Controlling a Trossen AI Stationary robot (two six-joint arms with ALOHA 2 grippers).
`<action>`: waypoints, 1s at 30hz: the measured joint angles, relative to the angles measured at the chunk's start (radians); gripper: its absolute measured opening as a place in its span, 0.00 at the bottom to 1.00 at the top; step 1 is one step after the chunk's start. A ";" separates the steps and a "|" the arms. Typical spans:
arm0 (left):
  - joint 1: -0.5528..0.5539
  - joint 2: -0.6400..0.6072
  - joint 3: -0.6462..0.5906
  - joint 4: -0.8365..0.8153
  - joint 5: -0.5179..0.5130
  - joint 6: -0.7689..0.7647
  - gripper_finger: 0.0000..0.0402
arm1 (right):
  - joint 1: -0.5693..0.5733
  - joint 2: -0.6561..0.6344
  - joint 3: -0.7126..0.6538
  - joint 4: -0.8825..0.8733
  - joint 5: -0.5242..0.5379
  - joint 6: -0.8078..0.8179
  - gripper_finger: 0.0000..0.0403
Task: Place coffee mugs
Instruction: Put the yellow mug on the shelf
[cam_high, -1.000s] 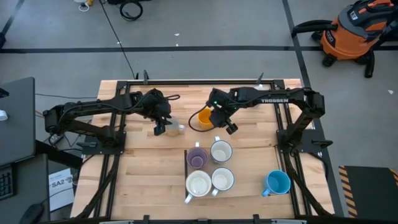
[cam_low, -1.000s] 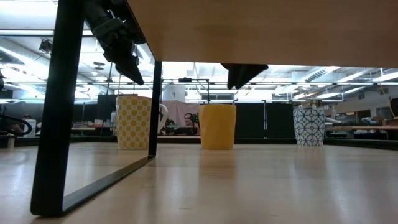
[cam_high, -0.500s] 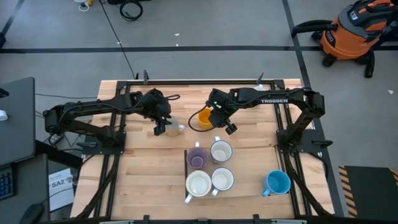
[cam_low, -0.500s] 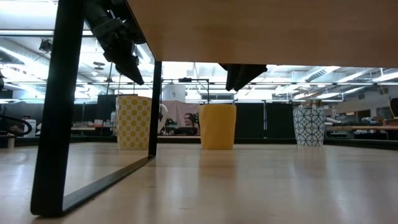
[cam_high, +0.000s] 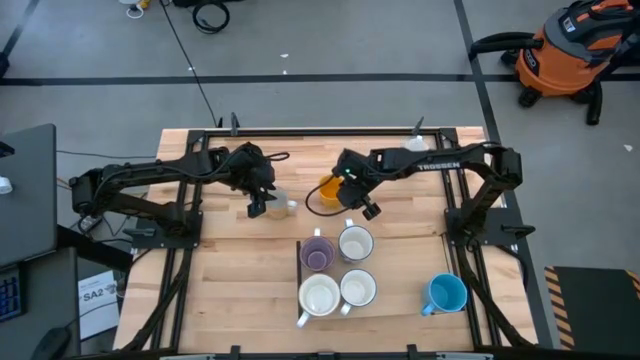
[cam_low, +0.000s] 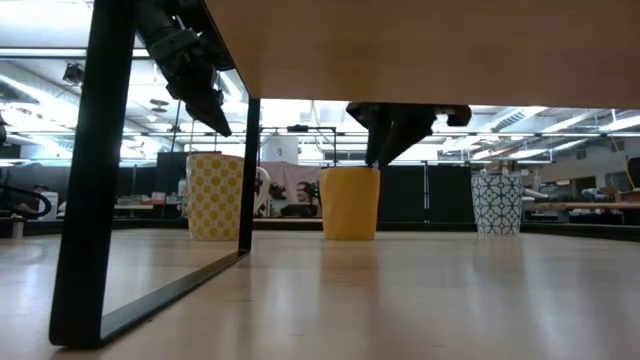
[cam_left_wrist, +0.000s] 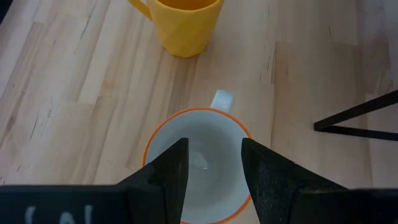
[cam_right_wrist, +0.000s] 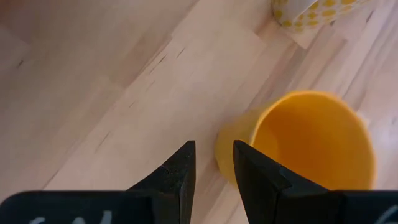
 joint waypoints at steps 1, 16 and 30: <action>0.000 0.000 0.000 0.000 0.000 0.000 0.39 | 0.000 0.000 -0.010 0.013 0.001 0.000 0.28; 0.000 0.000 0.000 0.025 0.000 0.000 0.39 | 0.001 0.000 -0.084 0.051 0.003 0.000 0.16; 0.000 0.000 0.000 0.025 0.000 0.000 0.39 | 0.001 0.000 -0.084 0.052 0.003 0.120 0.03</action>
